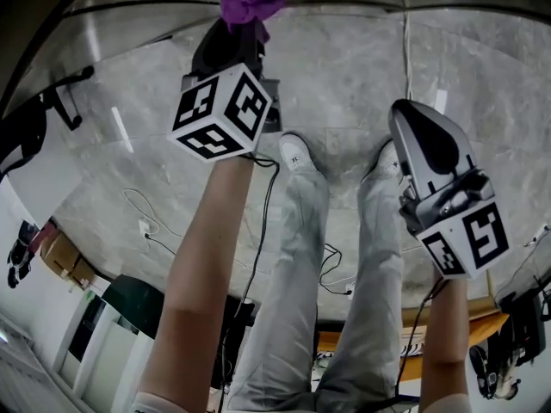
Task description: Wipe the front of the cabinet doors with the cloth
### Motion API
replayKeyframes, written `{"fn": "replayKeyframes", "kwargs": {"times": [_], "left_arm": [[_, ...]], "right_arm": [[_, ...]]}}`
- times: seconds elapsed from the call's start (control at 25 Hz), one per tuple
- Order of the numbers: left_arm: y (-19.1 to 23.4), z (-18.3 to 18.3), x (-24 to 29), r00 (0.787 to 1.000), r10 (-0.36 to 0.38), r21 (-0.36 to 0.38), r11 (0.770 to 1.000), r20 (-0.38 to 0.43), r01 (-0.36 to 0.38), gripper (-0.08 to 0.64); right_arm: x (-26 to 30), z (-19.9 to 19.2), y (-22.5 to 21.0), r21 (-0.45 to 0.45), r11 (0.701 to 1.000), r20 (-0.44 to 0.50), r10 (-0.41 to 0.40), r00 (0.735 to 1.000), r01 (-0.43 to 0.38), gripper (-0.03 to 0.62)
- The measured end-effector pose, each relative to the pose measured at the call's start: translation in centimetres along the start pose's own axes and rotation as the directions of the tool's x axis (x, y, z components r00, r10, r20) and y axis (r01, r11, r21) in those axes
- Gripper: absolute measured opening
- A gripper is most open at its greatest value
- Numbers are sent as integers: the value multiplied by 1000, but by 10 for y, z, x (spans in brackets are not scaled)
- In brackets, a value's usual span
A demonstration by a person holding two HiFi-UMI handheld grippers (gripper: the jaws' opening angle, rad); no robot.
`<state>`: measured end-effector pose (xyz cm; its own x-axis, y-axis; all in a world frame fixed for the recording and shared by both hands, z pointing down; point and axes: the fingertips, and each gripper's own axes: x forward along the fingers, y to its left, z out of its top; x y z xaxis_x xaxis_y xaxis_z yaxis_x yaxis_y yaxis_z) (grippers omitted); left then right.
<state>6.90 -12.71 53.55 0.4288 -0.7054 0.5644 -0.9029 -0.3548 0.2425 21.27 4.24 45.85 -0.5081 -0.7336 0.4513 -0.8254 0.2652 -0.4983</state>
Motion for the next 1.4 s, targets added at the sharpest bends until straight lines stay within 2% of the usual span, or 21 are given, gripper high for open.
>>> {"fn": "replayKeyframes", "kwargs": {"times": [0.28,0.4,0.6,0.76,0.88,1.0,1.08,1.2,1.32,1.4], "left_arm": [[56,10,-13,998,62,11,998,22,-63,78],[65,12,-17,995,96,22,995,32,-97,78],[52,4,-22,987,151,-35,988,49,-150,78],[14,-11,-16,990,140,-52,989,36,-138,78],[-32,-28,-8,997,82,-35,996,15,-81,78],[-91,-57,5,999,-29,15,999,-37,30,78],[-139,-75,18,990,-115,57,991,-77,120,78],[-206,-95,41,967,-216,108,967,-133,231,78],[-243,-105,63,950,-263,120,951,-169,285,78],[-252,-114,73,945,-265,86,955,-192,285,78]], "right_arm": [[33,-6,34,-13,999,-27,46,999,-47,29],[32,-8,37,-17,998,-34,65,997,-66,29],[12,-12,19,-11,998,-33,56,998,-57,29],[-17,-11,-11,4,1000,-24,28,999,-28,29],[-41,-15,-31,12,1000,-20,7,1000,-7,29],[-63,-28,-47,37,999,-13,-25,1000,25,29],[-79,-33,-61,60,997,-1,-49,999,49,29],[-101,-36,-85,89,993,12,-76,997,74,29],[-115,-43,-101,109,990,22,-95,995,92,29],[-124,-52,-108,122,987,32,-108,994,103,29]]}}
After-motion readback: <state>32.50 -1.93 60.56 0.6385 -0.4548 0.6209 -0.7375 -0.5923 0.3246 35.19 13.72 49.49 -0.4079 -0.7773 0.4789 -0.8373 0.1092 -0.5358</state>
